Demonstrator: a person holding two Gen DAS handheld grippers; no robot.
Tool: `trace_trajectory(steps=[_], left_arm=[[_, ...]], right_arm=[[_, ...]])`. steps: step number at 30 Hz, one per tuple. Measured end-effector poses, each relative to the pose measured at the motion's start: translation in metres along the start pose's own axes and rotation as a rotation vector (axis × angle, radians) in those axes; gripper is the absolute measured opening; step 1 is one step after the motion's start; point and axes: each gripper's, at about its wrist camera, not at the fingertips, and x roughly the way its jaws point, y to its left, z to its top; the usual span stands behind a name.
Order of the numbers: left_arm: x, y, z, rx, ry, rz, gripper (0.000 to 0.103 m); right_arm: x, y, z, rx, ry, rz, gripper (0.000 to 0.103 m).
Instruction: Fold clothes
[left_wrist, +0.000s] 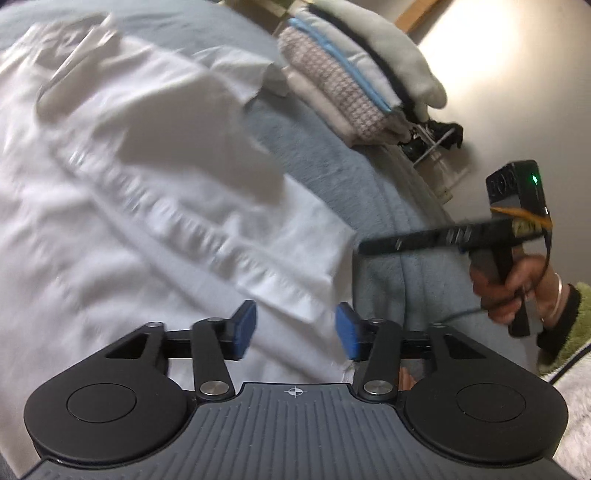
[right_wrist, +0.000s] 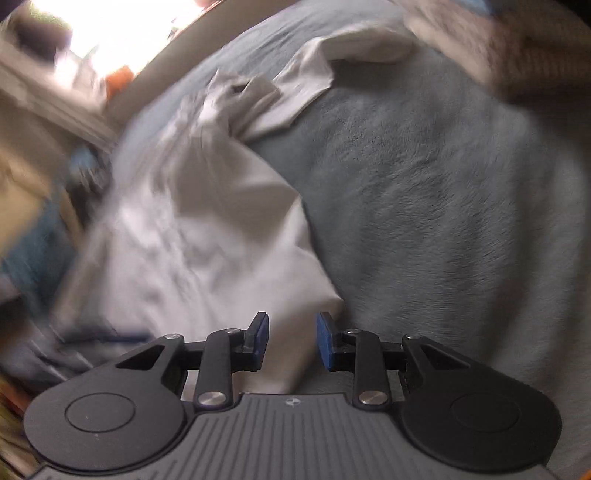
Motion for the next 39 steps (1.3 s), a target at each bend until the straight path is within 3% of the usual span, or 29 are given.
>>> trace_trajectory(steps=[2,8,12,16,23,29,36,39], left_arm=[[0.01,-0.012,0.006,0.054,-0.004,0.018,0.059],[0.042,-0.028,0.017,0.181,0.026,0.047,0.066],[0.063,-0.023,0.017,0.227,0.087,0.064,0.066],[0.06,-0.013,0.008,0.225,0.125,0.067,0.065],[0.037,-0.001,-0.008,0.18,0.142,0.056,0.065],[0.025,0.003,-0.014,0.191,0.154,0.062,0.065],[0.012,0.006,-0.021,0.197,0.154,0.085,0.064],[0.007,0.009,-0.021,0.173,0.147,0.094,0.063]], right_arm=[[0.0,0.012,-0.006,-0.106,0.001,-0.035,0.031],[0.009,0.002,-0.007,-0.011,-0.016,0.054,0.031],[0.028,-0.017,-0.007,0.147,0.001,0.129,0.031],[0.041,-0.037,-0.005,0.313,-0.012,0.227,0.031],[0.028,-0.073,-0.015,0.584,-0.201,0.323,0.031],[0.014,-0.078,-0.028,0.614,-0.249,0.371,0.031],[0.016,-0.046,-0.033,0.422,-0.1,0.352,0.031],[0.019,-0.021,-0.031,0.281,-0.034,0.376,0.031]])
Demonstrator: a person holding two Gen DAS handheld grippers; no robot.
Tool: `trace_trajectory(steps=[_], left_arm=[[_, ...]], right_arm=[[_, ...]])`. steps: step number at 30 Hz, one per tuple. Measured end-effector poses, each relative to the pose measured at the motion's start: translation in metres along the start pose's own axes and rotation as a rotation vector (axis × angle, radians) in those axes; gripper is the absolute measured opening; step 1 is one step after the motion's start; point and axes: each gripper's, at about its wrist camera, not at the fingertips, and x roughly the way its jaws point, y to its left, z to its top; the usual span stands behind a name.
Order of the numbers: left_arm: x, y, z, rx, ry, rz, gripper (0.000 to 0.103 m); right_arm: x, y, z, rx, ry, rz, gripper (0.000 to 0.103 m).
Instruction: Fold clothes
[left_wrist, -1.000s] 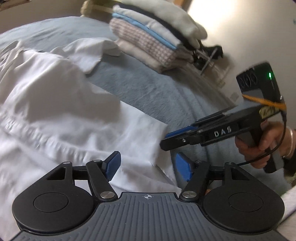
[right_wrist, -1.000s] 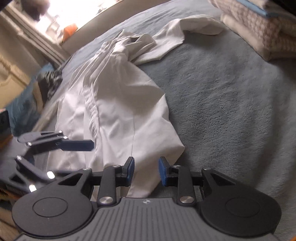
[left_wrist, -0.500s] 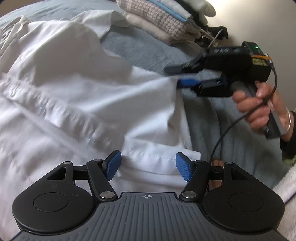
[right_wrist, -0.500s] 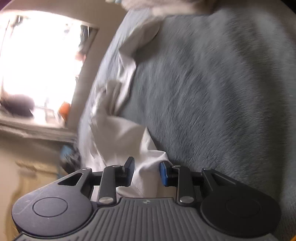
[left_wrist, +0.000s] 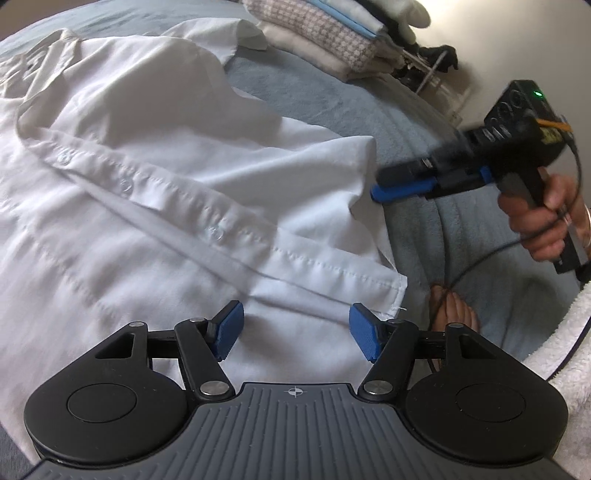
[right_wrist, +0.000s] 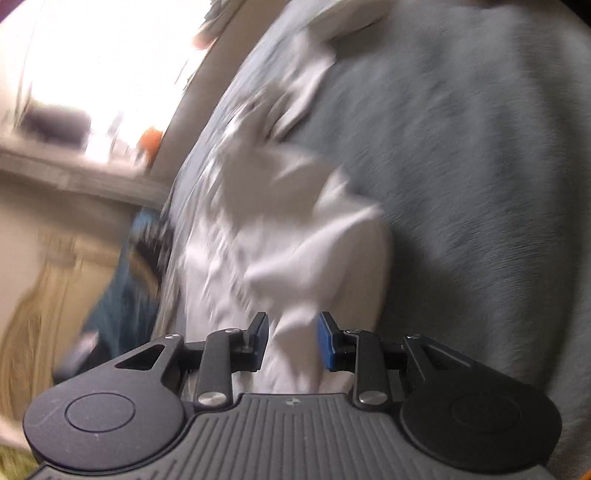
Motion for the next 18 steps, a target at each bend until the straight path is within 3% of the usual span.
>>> trace_trajectory(steps=[3,6,10,11,15,18], left_arm=[[-0.004,0.007,-0.001,-0.066,-0.002,0.008,0.06],[-0.007,0.016,0.0,-0.151,-0.001,-0.002,0.055],[-0.016,0.025,0.001,-0.236,-0.037,-0.034,0.055],[-0.019,0.025,0.002,-0.245,-0.053,-0.04,0.055],[-0.026,0.021,0.008,-0.242,-0.116,-0.055,0.055],[-0.019,0.013,0.013,-0.191,-0.111,-0.043,0.055]], right_arm=[[0.01,0.033,-0.01,-0.226,0.072,-0.024,0.031],[0.025,0.062,-0.026,-0.454,0.136,-0.101,0.031],[0.048,0.074,-0.045,-0.601,0.221,-0.152,0.022],[0.052,0.075,-0.048,-0.61,0.23,-0.127,0.016],[0.07,0.095,-0.065,-0.706,0.266,-0.05,0.016],[0.084,0.112,-0.082,-0.784,0.308,-0.001,0.017]])
